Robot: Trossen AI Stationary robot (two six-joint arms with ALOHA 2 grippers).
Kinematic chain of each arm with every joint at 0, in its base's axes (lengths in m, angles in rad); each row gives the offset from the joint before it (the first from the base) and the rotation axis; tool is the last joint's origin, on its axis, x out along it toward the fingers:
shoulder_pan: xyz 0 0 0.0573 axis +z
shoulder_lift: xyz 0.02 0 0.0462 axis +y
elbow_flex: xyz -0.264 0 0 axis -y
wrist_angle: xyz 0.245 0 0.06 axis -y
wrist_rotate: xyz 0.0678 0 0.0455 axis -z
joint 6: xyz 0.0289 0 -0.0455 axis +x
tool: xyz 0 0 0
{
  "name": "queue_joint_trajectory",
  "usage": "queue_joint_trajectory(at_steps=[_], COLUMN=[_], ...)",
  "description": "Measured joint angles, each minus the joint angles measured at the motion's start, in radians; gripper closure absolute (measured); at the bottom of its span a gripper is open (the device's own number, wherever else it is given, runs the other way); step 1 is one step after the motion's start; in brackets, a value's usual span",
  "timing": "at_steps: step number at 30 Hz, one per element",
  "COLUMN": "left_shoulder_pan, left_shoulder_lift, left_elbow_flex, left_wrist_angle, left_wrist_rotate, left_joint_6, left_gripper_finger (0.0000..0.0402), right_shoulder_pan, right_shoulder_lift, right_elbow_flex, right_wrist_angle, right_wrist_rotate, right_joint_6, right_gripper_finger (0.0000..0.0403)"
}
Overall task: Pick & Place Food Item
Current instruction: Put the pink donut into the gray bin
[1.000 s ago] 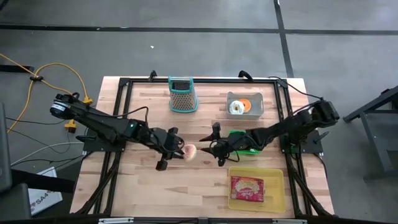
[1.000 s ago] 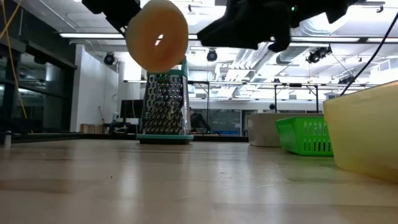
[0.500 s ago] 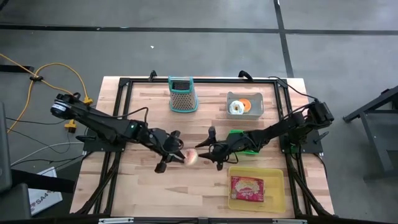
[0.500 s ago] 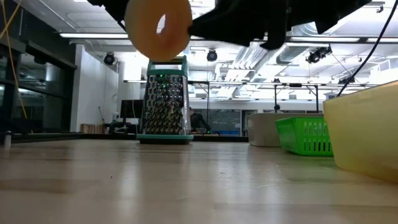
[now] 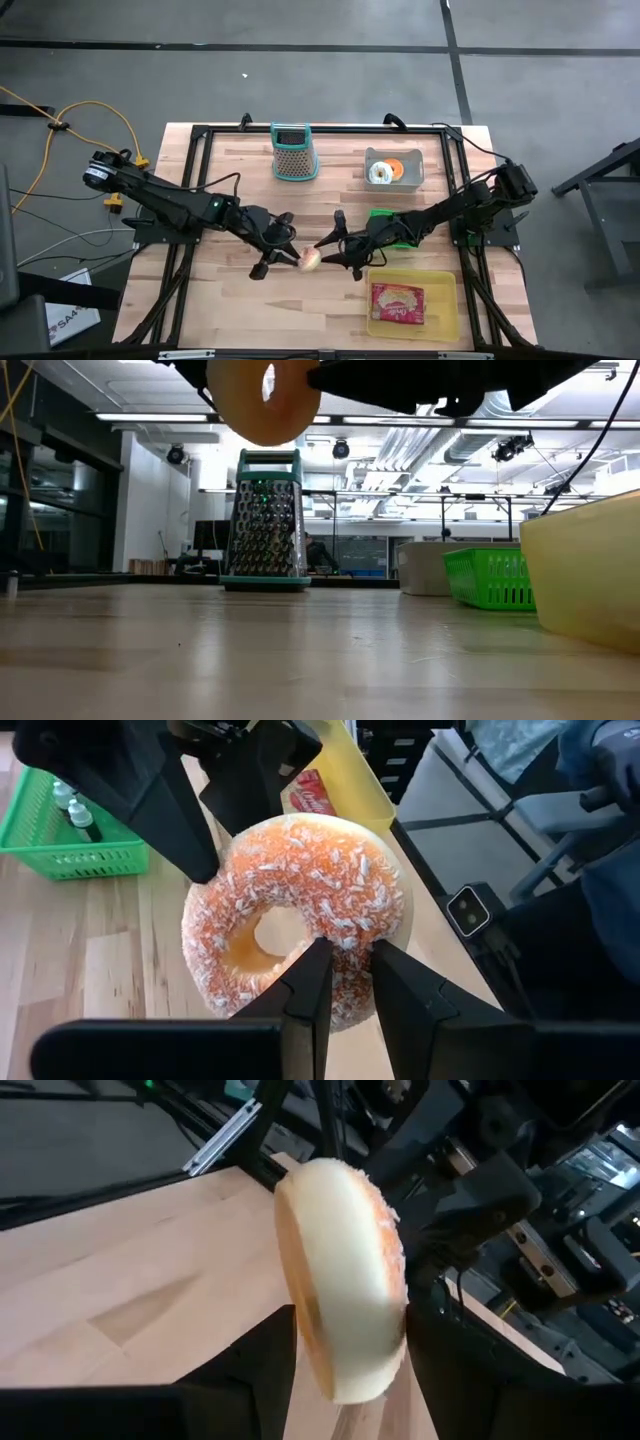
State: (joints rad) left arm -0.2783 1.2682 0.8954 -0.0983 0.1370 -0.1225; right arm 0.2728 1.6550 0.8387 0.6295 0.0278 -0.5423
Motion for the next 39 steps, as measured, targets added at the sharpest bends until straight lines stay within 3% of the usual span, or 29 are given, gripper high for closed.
queue_joint_trajectory(at_steps=[9, 21, 30, 39], left_shoulder_pan=[0.023, 0.022, 0.022, 0.022], left_shoulder_lift=[0.0, 0.0, 0.0, 0.0], left_elbow_flex=[0.0, 0.0, 0.0, 0.0], left_wrist_angle=[0.021, 0.024, 0.015, 0.002], left_wrist_rotate=[0.025, 0.029, 0.026, 0.024], left_joint_6=[0.002, 0.003, 0.018, 0.043], left_gripper_finger=[0.034, 0.034, 0.0338, 0.0282], right_shoulder_pan=[0.008, 0.008, 0.008, 0.008], right_shoulder_lift=[0.0, 0.0, 0.0, 0.0], right_elbow_flex=[0.0, 0.0, 0.0, 0.0], right_wrist_angle=[0.043, 0.034, 0.032, 0.024], right_wrist_rotate=[-0.01, -0.031, -0.031, -0.035], right_joint_6=[0.073, 0.079, 0.08, 0.08], right_gripper_finger=[0.0228, 0.0288, 0.0297, 0.0298])
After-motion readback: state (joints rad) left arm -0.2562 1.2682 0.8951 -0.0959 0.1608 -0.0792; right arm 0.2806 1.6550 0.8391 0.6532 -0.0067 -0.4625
